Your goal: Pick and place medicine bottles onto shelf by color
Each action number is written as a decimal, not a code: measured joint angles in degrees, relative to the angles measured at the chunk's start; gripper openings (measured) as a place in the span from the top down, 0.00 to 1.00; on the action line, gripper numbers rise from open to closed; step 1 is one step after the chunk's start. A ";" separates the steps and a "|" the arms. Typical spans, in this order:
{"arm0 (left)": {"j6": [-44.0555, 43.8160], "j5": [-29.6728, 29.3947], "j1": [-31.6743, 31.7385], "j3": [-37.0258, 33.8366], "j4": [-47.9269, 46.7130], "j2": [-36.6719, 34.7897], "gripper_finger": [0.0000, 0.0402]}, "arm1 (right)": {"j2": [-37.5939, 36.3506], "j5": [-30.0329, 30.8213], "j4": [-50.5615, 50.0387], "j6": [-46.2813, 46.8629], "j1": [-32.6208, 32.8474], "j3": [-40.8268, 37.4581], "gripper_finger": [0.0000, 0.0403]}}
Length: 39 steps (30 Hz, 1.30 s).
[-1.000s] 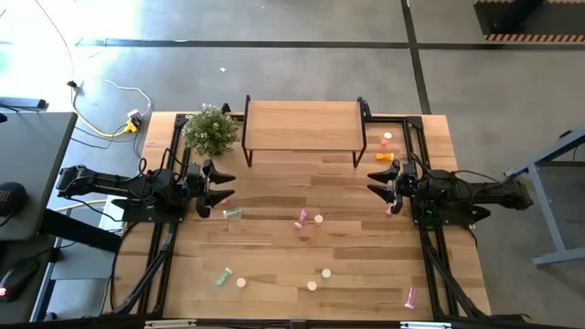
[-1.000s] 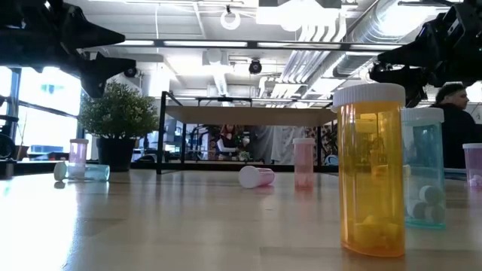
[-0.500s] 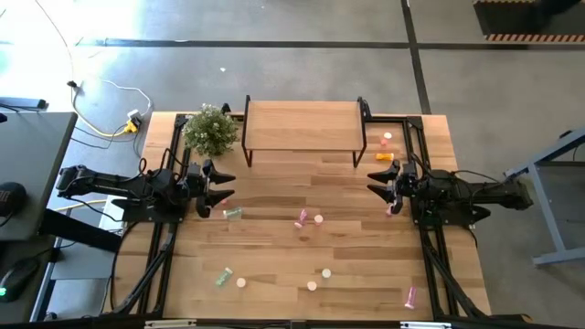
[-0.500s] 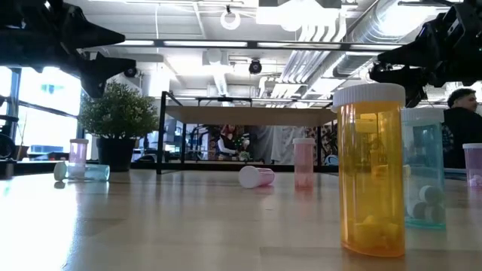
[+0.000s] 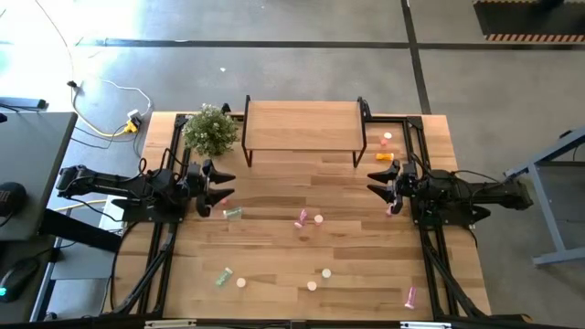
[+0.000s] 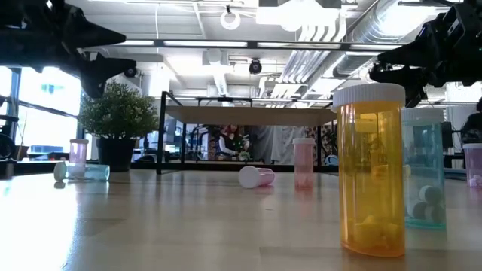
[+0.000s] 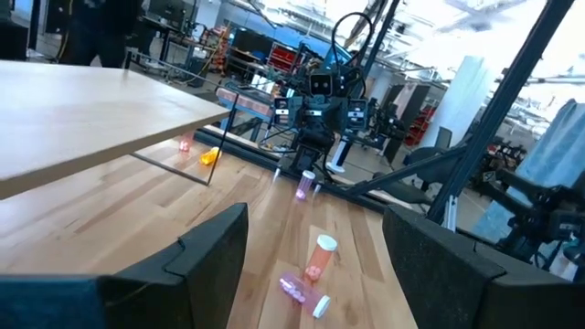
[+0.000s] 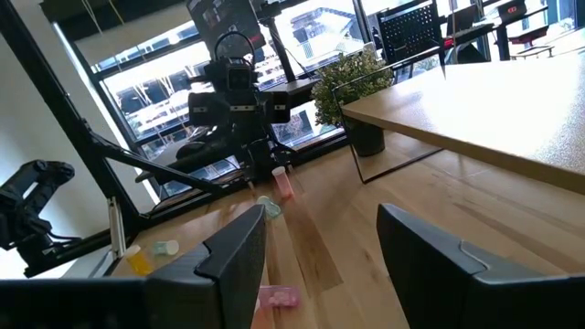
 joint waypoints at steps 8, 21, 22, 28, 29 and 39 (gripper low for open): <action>-4.07 -5.57 0.02 0.00 0.48 -0.02 0.39 | 0.00 0.02 0.00 0.12 -0.02 0.00 0.50; -8.07 -5.13 0.02 5.49 0.40 0.00 0.39 | 0.00 0.00 0.00 0.01 0.00 0.01 0.50; -7.02 -4.00 0.02 7.53 -1.95 0.00 0.39 | 0.00 0.00 0.00 0.04 0.00 0.00 0.50; -2.93 -0.97 -0.02 22.89 -33.58 2.75 0.39 | -0.02 0.00 0.00 0.10 -0.02 0.01 0.50; -2.64 -0.99 -0.02 25.11 -38.13 3.50 0.39 | -0.02 0.00 0.00 0.12 0.00 0.00 0.50; -3.19 -2.30 0.00 31.10 -55.72 10.30 0.39 | -0.02 0.00 0.00 0.12 -0.01 0.00 0.50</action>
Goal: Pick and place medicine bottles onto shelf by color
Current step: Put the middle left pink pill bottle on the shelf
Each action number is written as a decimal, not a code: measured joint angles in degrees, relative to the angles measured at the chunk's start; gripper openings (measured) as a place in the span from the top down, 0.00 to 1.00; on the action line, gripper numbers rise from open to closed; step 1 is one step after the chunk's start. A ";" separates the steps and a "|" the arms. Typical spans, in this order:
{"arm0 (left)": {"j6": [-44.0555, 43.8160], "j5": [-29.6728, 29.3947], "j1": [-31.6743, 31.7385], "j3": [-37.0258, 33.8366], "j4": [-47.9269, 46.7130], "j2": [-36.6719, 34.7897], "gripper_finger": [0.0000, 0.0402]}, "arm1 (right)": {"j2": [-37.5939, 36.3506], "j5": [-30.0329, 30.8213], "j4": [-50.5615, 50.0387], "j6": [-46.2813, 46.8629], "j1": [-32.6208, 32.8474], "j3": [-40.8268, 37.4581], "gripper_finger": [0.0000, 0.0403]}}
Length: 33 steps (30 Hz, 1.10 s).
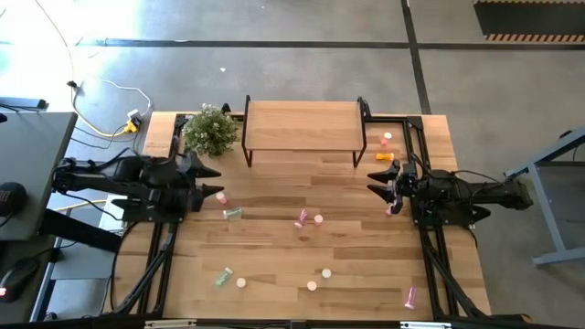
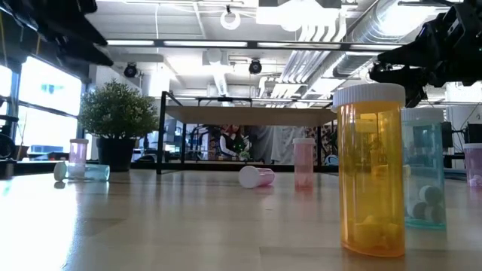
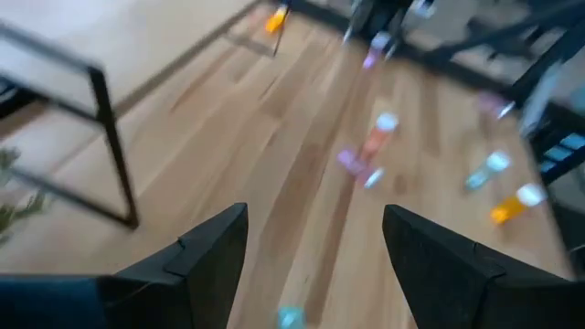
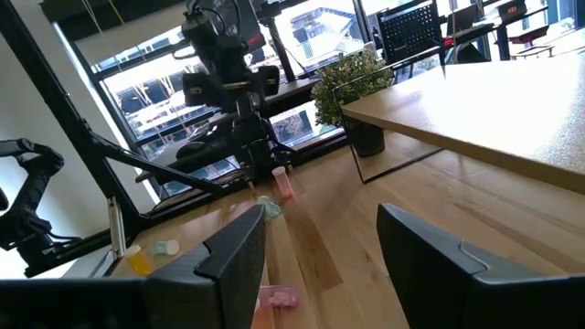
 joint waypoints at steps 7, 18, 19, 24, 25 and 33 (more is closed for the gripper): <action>-6.05 -1.58 -0.35 -0.04 -6.26 6.81 0.39 | 0.02 0.00 0.00 -0.08 0.00 0.00 0.50; -16.15 -1.73 -4.45 -0.07 -12.41 15.47 0.39 | 0.01 0.00 0.00 -0.11 0.01 0.01 0.50; -16.86 -1.79 -4.62 -0.07 -12.40 16.15 0.39 | 0.00 0.00 0.00 -0.08 0.01 0.02 0.50; -19.61 -3.72 -4.63 -0.07 -12.87 20.05 0.39 | 0.00 0.00 0.00 -0.10 0.00 0.00 0.50; -20.10 -4.25 -4.61 -0.07 -13.04 20.98 0.39 | 0.00 0.00 0.00 -0.04 0.01 0.02 0.50; -21.46 -4.67 -4.97 -0.09 -13.13 28.80 0.39 | 0.00 0.00 0.00 -0.09 0.02 0.02 0.50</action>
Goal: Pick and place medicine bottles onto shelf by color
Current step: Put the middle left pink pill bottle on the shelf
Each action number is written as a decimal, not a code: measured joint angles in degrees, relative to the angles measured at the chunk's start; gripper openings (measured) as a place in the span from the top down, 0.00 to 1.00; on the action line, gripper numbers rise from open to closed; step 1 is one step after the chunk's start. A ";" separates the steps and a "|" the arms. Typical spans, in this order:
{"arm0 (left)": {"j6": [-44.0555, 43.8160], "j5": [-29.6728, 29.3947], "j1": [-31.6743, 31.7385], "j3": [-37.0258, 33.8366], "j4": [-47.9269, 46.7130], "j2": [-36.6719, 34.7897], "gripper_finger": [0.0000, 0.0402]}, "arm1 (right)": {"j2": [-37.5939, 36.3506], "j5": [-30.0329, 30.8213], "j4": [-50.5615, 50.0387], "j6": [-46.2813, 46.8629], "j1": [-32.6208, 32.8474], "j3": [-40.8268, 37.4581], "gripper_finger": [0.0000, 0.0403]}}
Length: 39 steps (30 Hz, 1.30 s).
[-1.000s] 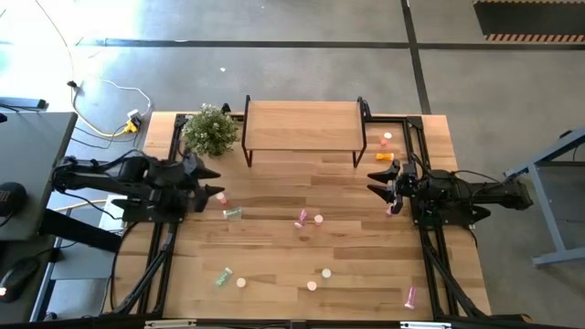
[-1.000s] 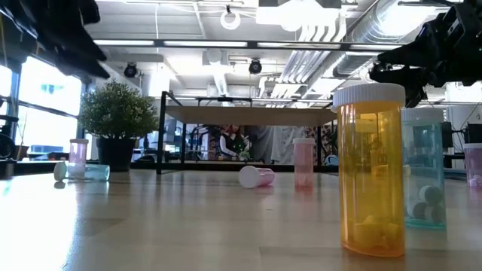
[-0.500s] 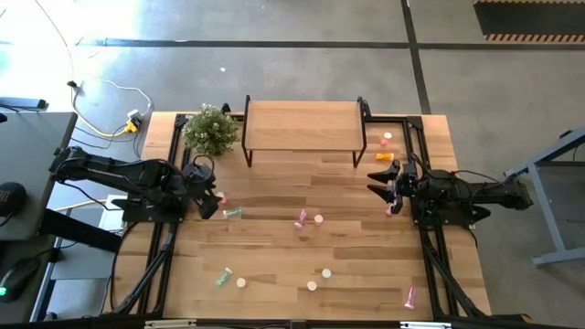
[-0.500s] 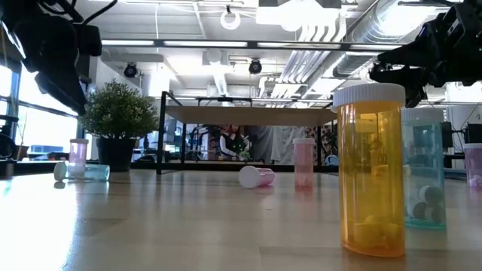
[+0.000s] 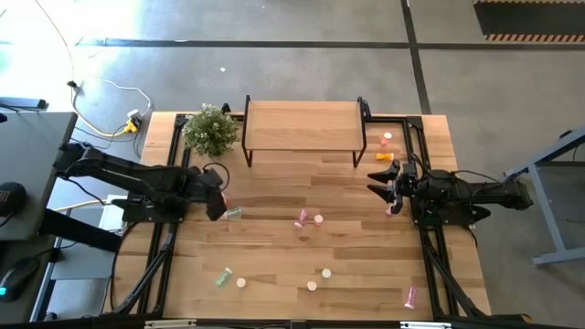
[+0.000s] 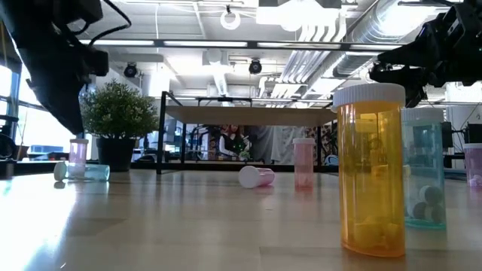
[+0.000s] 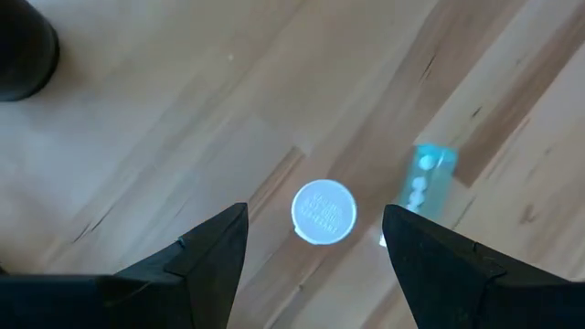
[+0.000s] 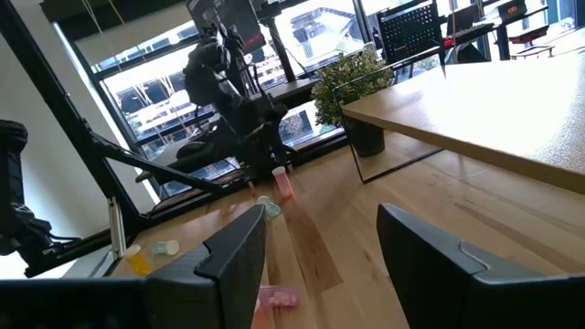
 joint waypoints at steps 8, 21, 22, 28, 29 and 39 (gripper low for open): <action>-0.39 -1.11 -0.01 0.00 0.70 5.79 0.39 | 0.01 0.00 0.00 0.09 -0.01 -0.02 0.50; -1.71 -1.53 0.12 -0.02 2.62 10.55 0.40 | 0.00 0.00 0.00 -0.02 -0.01 -0.01 0.50; -1.95 -1.55 0.12 -0.02 2.63 10.52 0.40 | 0.00 0.00 0.00 -0.02 -0.01 -0.02 0.50; -2.04 -1.55 0.12 -0.02 3.19 10.50 0.48 | 0.00 0.00 0.00 0.03 -0.01 -0.02 0.50; -2.02 -1.55 0.12 -0.02 3.31 10.50 0.50 | 0.00 -0.01 0.00 0.09 -0.02 -0.02 0.50; -1.93 -1.36 0.12 -0.02 5.02 10.50 0.69 | 0.01 0.00 0.00 0.08 -0.02 -0.01 0.50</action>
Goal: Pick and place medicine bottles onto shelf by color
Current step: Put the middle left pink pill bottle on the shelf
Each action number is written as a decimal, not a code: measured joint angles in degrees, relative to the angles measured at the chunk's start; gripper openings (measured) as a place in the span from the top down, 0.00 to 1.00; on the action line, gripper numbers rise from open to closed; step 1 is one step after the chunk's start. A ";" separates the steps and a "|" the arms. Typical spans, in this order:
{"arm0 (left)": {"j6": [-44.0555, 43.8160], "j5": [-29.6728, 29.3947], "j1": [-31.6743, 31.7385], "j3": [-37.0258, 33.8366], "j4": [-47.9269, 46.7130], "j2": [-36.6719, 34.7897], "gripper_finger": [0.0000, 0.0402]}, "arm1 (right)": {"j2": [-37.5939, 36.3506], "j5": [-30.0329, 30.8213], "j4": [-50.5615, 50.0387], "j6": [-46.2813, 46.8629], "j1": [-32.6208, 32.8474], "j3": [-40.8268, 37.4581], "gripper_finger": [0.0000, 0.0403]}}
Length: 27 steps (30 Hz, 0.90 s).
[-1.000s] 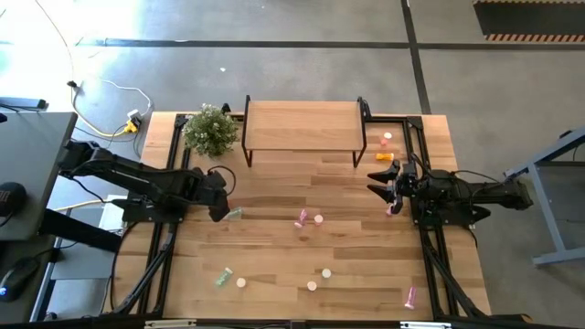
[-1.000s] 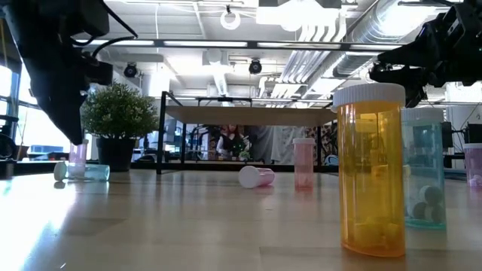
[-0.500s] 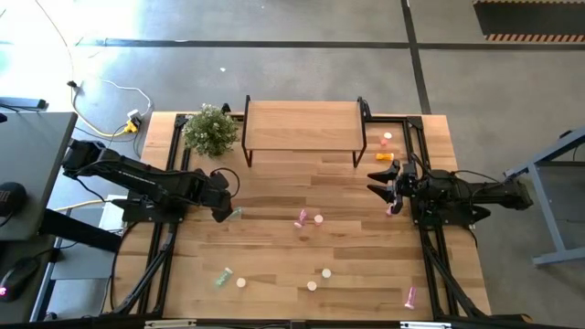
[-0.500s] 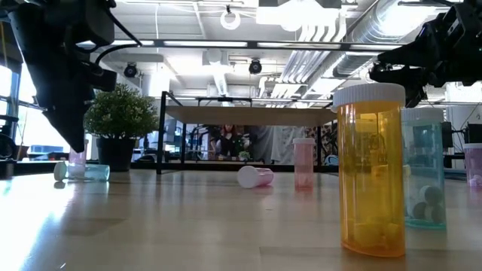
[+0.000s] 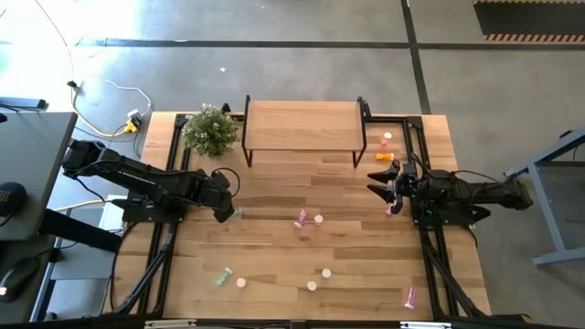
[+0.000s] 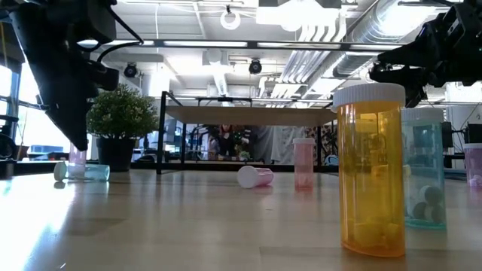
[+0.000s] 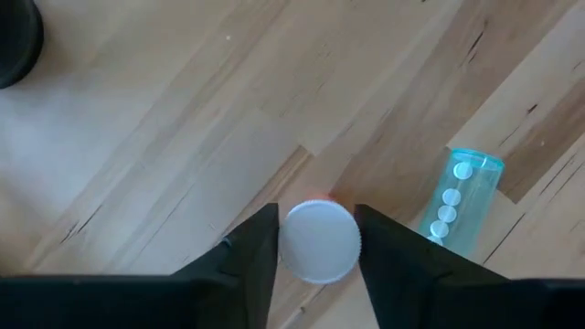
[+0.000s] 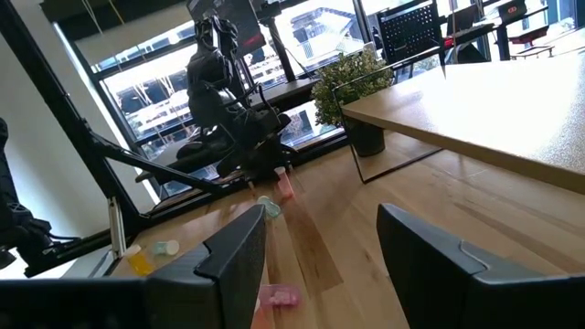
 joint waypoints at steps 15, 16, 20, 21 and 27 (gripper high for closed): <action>0.04 1.16 0.00 0.00 1.12 -0.04 0.73 | -0.01 -0.02 0.00 -0.04 0.00 0.00 0.50; 0.02 1.43 0.00 0.00 1.26 -0.04 0.73 | -0.01 0.00 0.00 0.01 0.01 -0.01 0.50; 0.02 3.12 0.00 0.04 2.63 -0.11 0.73 | -0.01 -0.02 0.00 -0.02 0.02 -0.01 0.50; 0.02 3.84 0.00 0.32 2.71 -0.09 0.73 | -0.01 0.00 0.00 0.01 0.00 -0.01 0.50; 2.82 4.63 -0.02 4.31 2.64 -0.09 0.73 | -0.01 -0.01 0.00 0.01 0.00 -0.01 0.50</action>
